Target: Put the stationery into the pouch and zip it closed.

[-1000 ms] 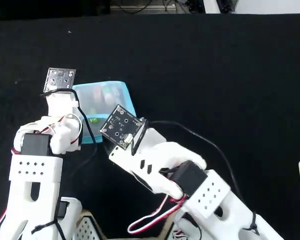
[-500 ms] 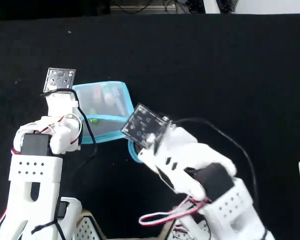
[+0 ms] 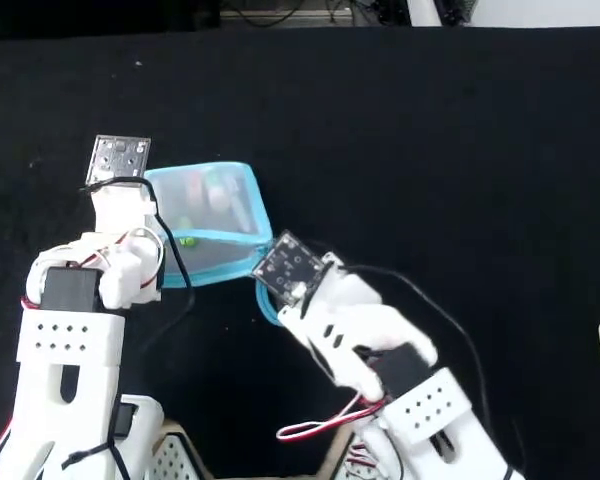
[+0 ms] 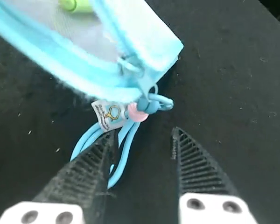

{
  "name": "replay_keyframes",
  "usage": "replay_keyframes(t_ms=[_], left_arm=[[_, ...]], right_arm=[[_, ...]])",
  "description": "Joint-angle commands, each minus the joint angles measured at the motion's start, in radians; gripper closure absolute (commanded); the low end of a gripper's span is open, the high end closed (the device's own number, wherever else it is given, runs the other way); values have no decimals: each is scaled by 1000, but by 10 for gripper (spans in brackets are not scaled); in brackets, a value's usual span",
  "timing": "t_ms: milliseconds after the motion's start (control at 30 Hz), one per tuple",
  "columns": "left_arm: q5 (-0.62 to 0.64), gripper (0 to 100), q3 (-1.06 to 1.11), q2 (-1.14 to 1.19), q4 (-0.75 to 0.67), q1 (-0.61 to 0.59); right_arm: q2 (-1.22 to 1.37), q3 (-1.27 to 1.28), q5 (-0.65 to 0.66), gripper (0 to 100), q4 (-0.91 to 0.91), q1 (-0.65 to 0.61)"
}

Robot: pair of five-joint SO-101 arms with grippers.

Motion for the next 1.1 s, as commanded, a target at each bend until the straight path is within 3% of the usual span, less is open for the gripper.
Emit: replay_keyframes(t_ms=[0,400,600,867,1067], left_arm=[[-2,970,15,8,6,5],[-2,970,15,6,6,5],[-2,970,15,6,6,5],[-2,970,15,6,6,5],[-2,970,15,6,6,5]], right_arm=[[-27,94,-64,819,-203,20],[-21,189,-187,819,-428,18],[-21,191,-189,819,-446,17],[-22,275,-210,819,-647,17],[-22,291,-207,819,-674,17]])
